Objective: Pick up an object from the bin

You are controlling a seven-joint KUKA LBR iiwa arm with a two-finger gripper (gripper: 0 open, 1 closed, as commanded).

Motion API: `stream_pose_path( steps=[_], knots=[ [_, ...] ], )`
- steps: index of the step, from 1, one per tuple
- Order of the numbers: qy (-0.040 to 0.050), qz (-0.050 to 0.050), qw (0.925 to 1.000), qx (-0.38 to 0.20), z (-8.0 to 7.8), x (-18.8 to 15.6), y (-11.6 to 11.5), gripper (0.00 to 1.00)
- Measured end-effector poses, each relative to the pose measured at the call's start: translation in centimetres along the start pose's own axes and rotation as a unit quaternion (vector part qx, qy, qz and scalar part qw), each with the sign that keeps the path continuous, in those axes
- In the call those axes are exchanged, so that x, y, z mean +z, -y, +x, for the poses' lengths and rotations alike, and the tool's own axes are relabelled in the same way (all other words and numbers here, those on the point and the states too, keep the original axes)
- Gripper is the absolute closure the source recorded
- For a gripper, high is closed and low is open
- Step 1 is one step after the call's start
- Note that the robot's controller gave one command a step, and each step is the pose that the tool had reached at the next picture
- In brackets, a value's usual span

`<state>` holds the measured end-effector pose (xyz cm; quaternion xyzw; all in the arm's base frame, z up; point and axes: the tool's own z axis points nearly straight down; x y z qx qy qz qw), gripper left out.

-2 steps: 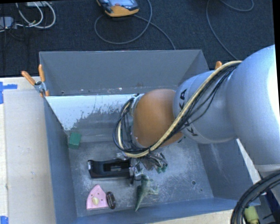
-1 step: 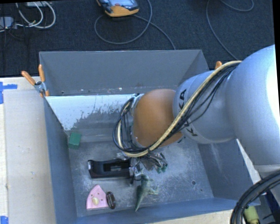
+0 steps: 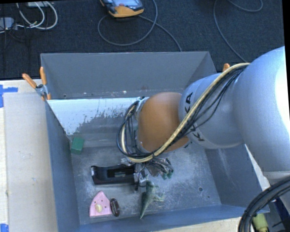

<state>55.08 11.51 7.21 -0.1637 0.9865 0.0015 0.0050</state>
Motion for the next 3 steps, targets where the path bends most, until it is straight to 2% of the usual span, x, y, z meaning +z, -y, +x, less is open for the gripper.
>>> stream_pose_path(
  steps=[3],
  knots=[
    [-0.0002, 0.0, 1.0, 0.001, 0.0, 0.01, -0.03, 1.0]
  ],
)
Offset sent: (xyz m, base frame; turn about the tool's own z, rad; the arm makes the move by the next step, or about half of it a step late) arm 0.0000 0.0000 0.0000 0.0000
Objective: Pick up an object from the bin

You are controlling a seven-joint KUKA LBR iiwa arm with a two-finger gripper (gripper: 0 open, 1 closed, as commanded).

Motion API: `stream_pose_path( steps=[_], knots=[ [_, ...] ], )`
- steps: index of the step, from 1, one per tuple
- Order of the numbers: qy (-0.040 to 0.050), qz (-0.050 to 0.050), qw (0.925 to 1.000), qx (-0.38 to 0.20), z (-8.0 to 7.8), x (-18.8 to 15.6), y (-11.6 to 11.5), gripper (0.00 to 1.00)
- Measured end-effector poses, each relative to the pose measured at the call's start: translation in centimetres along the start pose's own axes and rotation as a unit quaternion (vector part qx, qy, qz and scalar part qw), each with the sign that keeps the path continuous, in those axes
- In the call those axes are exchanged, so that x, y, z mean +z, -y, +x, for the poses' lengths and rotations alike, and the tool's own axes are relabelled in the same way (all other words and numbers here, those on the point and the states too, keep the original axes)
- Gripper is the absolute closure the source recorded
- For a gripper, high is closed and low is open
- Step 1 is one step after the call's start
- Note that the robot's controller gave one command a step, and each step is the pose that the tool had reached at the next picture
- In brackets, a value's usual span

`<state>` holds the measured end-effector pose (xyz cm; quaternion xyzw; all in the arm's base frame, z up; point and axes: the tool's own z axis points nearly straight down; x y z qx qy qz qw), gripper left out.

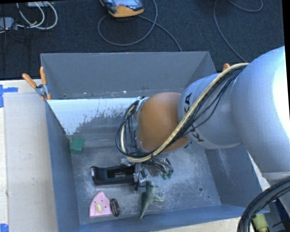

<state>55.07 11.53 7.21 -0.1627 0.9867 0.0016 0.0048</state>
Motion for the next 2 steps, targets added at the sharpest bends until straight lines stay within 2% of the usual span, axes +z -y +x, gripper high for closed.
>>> stream_pose_path(
  steps=[2],
  knots=[
    [-0.0002, 0.0, 1.0, 0.0, 0.01, 0.01, -0.04, 1.0]
  ],
)
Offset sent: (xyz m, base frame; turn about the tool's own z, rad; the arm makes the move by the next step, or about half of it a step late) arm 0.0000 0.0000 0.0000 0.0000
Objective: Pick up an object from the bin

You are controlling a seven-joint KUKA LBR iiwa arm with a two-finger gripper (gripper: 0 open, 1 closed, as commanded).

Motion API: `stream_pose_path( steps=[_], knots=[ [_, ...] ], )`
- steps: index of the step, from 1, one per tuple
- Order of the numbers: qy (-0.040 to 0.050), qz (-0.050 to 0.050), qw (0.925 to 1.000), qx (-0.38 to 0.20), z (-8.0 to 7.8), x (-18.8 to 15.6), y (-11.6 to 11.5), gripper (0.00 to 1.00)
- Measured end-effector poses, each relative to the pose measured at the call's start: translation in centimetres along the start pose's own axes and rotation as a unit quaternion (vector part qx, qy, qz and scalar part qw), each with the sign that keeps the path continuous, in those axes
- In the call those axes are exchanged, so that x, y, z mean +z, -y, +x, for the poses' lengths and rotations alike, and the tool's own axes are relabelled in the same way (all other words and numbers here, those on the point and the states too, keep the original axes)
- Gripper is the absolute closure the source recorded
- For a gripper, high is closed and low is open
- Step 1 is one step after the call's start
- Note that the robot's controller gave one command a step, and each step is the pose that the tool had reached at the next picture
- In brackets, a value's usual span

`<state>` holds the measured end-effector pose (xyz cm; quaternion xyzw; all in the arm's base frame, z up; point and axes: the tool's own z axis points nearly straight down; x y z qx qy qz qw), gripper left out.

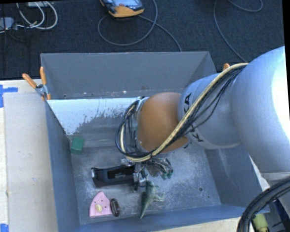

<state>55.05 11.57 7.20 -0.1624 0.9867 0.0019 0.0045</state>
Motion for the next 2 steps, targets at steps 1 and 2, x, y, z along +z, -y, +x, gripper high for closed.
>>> stream_pose_path(
  steps=[1, 2],
  knots=[
    [-0.0002, 0.0, 1.0, 0.0, 0.01, 0.01, 0.0, 1.0],
    [-0.0003, 0.0, 1.0, 0.001, 0.02, 0.01, 0.0, 1.0]
  ],
)
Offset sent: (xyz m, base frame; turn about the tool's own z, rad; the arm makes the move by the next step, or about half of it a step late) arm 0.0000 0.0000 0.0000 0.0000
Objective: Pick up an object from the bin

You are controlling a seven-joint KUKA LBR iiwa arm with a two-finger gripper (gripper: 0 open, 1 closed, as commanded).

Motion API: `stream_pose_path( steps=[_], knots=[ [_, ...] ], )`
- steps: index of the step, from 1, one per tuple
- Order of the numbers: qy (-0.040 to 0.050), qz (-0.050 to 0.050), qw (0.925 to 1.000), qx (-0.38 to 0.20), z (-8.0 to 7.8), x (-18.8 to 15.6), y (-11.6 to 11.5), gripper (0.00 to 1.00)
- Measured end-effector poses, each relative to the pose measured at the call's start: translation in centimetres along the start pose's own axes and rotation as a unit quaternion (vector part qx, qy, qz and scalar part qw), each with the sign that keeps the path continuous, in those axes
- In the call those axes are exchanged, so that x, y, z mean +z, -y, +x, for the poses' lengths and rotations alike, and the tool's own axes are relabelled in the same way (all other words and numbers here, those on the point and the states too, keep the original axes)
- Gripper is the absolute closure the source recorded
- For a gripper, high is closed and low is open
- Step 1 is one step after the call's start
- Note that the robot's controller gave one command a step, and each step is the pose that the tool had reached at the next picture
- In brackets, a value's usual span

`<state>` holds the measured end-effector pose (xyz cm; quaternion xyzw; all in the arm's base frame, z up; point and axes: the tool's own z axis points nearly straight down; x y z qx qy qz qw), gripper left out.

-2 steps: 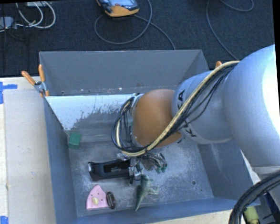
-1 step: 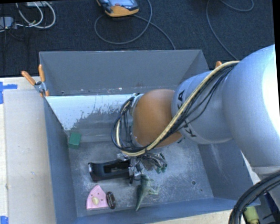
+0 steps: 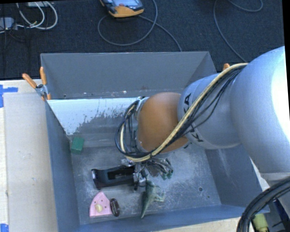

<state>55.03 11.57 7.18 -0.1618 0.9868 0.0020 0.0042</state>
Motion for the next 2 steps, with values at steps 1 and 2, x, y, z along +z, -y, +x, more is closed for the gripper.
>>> stream_pose_path(
  steps=[1, 2],
  knots=[
    [-0.0001, 0.0, 1.0, 0.0, 0.01, 0.01, -0.01, 1.0],
    [-0.0002, 0.0, 1.0, 0.0, 0.01, 0.01, -0.02, 1.0]
  ],
)
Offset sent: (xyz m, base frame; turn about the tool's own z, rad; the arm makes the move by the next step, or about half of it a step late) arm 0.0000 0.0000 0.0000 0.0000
